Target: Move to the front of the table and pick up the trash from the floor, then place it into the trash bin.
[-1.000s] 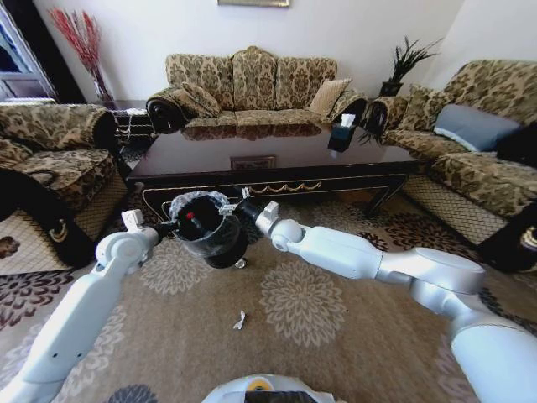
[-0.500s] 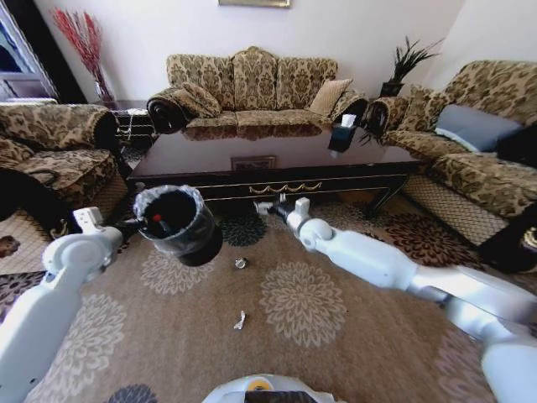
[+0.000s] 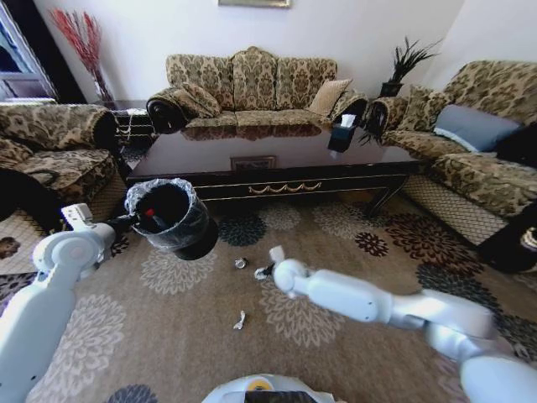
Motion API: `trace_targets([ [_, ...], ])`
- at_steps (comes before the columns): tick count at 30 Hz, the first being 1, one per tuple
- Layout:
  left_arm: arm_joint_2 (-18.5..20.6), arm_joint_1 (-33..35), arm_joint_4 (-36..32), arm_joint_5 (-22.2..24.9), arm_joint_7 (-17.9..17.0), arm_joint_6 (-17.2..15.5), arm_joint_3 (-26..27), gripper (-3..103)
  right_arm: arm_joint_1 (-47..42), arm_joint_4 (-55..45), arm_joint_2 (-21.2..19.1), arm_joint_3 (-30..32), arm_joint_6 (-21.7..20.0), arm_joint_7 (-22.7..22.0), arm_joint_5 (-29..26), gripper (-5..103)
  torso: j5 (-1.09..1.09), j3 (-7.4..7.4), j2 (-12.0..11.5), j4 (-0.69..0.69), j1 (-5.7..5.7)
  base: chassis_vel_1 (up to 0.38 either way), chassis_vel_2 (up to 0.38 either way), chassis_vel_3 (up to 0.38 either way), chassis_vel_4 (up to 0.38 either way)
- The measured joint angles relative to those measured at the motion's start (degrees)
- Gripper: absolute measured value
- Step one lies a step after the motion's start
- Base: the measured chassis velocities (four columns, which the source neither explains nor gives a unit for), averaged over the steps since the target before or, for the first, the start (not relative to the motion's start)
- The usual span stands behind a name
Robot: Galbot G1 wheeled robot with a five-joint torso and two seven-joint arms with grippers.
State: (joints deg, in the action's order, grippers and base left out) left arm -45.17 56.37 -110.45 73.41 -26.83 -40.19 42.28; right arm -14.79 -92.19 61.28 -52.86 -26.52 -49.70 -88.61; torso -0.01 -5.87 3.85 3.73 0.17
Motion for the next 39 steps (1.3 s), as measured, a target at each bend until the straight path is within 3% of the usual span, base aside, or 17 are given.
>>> trace_targets([
  [4, -0.67, 0.44, -0.24, -0.73, 0.34, 0.15, 0.29, 3, -2.90, 0.53, 3.24, -0.21, 2.21, -2.40, -4.77, 100, -0.01, 0.00, 0.00, 0.01, 0.00, 0.000, 0.000, 0.000, 0.000],
  [6, -1.16, 0.83, -0.27, -1.57, 0.71, 0.42, 0.49, 3, -6.64, 1.55, 6.91, 1.57, 3.25, -6.42, -9.32, 100, 0.00, 0.00, 0.00, -0.01, 0.00, 0.000, 0.000, 0.000, 0.000],
  [15, -1.96, 0.97, 0.40, -2.91, 2.24, 1.06, -0.36, 3, -13.77, 10.08, 14.74, 4.99, 9.30, -11.37, -11.01, 100, 0.00, 0.00, 0.00, 0.02, 0.00, 0.000, 0.000, 0.000, 0.000],
  [26, -1.74, 0.37, 0.51, -3.04, 2.90, 1.32, -0.94, 3, -15.84, 19.44, 18.01, 6.66, 10.55, -9.55, -6.45, 100, 0.01, 0.00, 0.00, 0.01, 0.00, 0.000, 0.000, 0.000, 0.000],
  [39, -1.49, 0.00, 0.51, -3.10, 3.01, 1.32, -1.56, 3, -16.39, 21.99, 18.03, 6.17, 10.98, -5.27, -3.13, 100, 0.01, 0.00, 0.00, 0.00, 0.00, 0.000, 0.000, 0.000, 0.000],
])
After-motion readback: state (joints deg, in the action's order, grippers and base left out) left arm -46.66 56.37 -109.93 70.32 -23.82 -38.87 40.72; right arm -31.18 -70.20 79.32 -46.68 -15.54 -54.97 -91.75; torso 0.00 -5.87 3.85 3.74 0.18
